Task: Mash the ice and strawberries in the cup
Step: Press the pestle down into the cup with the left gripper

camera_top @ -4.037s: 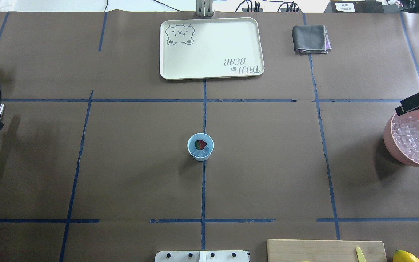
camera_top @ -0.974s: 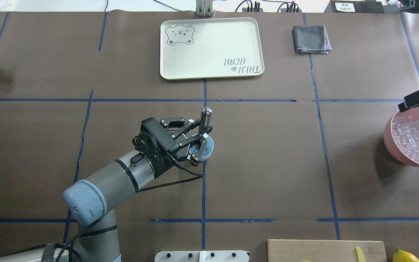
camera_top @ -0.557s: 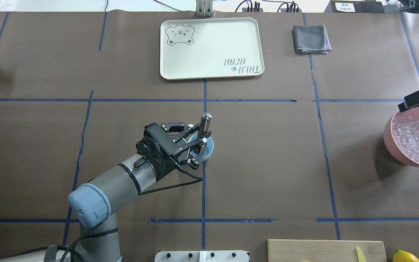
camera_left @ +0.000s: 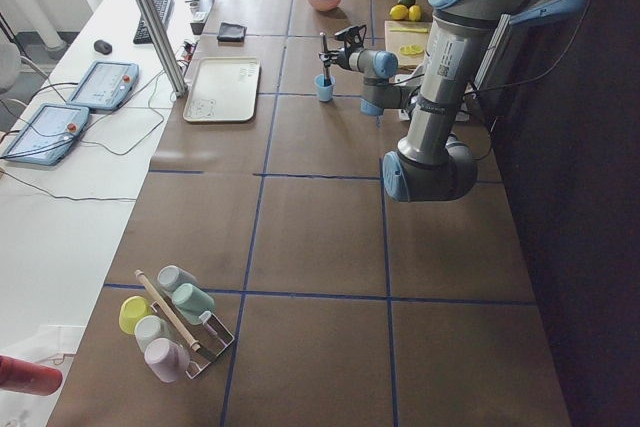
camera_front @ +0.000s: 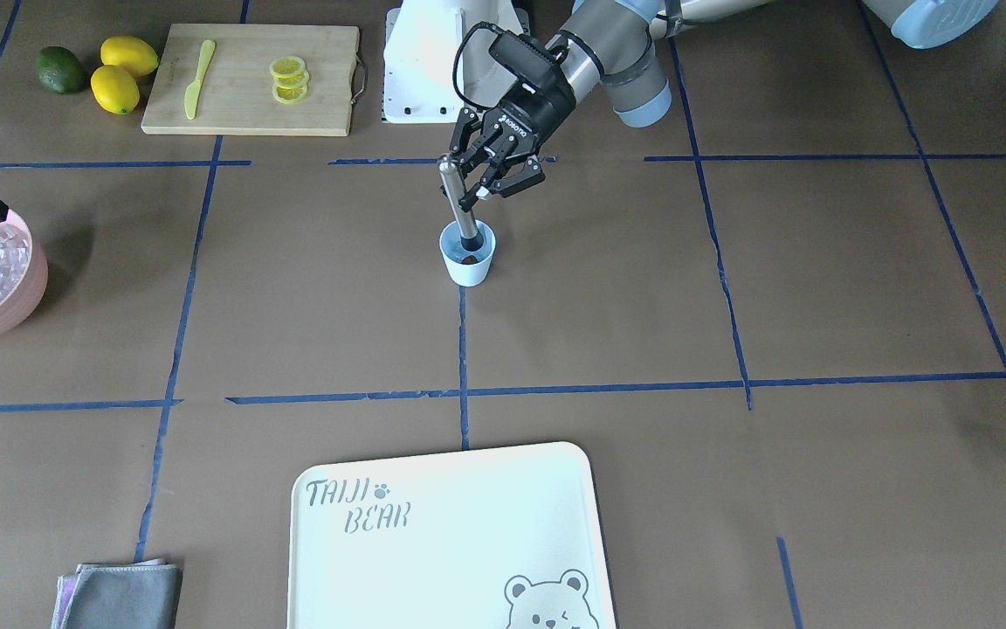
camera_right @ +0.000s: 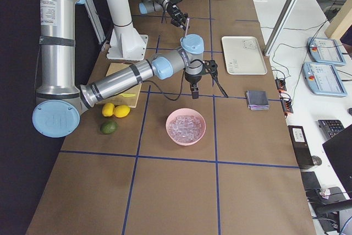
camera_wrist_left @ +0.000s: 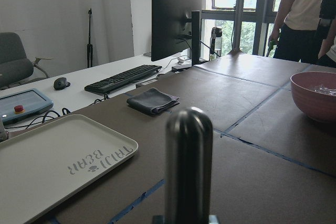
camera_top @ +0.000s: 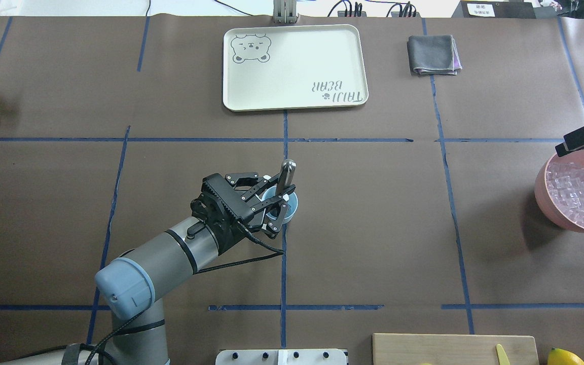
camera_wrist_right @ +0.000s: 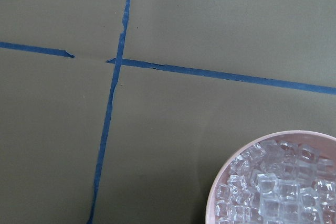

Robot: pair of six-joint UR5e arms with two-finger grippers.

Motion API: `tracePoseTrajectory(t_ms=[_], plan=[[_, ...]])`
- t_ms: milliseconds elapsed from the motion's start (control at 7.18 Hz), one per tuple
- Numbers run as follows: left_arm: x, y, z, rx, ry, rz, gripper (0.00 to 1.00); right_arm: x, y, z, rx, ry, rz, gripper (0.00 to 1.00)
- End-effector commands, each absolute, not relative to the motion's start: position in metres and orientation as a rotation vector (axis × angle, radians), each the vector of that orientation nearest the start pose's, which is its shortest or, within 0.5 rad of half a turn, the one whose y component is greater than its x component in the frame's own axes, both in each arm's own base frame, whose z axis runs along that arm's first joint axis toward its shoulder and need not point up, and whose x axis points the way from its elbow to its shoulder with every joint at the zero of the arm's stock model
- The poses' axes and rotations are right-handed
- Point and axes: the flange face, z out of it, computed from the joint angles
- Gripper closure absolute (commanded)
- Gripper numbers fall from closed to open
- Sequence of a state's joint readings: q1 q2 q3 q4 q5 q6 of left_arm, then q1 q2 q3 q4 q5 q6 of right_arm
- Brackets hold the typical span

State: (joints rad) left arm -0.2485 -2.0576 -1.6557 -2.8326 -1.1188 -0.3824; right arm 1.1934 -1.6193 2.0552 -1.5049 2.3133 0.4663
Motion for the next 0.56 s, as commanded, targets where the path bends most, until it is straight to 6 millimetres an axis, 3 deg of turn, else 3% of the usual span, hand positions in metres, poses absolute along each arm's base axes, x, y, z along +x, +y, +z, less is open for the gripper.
tracePoseTrajectory(t_ms=[0,278,418], plan=[[0.505,-0.311,0.158,1.458,1.208,0.194,1.0,-0.107,-0.45,0.438,0.139,-0.858,-0.103,0.01],[0.477,-0.309,0.135,1.466,1.21,0.179,1.0,-0.106,-0.447,0.436,0.143,-0.859,-0.105,0.01],[0.449,-0.31,0.117,1.477,1.219,0.152,1.0,-0.106,-0.447,0.436,0.143,-0.859,-0.105,0.01]])
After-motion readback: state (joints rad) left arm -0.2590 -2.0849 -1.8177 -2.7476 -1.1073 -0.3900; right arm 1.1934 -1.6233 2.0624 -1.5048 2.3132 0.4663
